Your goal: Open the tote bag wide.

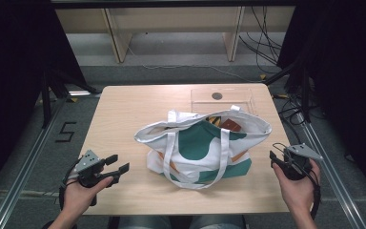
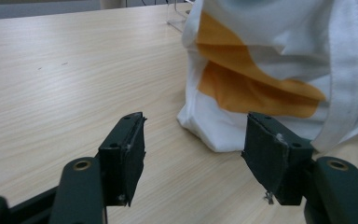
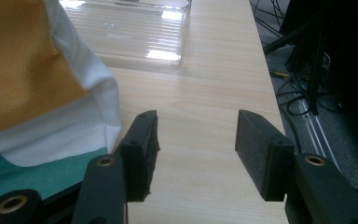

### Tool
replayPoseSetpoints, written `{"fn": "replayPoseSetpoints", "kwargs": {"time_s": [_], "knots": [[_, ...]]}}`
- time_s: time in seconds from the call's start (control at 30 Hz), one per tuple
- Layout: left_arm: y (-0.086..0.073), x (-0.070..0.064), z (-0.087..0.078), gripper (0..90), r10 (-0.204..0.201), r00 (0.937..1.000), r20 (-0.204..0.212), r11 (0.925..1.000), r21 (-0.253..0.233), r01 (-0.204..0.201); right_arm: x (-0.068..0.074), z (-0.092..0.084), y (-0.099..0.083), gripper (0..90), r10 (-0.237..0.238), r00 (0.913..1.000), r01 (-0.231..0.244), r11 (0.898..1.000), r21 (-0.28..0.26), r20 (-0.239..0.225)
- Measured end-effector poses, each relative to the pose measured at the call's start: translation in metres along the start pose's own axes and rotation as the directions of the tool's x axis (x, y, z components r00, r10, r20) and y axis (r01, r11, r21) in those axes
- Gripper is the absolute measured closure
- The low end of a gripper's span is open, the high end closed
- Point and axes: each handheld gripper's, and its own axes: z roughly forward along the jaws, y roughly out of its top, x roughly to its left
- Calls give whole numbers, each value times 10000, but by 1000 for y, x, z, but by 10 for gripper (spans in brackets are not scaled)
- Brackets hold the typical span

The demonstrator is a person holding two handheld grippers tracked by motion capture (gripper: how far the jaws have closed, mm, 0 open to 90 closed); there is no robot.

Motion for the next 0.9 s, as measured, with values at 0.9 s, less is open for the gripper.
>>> {"fn": "replayPoseSetpoints", "kwargs": {"time_s": [0.9], "knots": [[60,-90,45,515,1644,9635,2113,9834,-1115,-1433,5,-1,0,492,452,9990,-452,9989,84,71]]}}
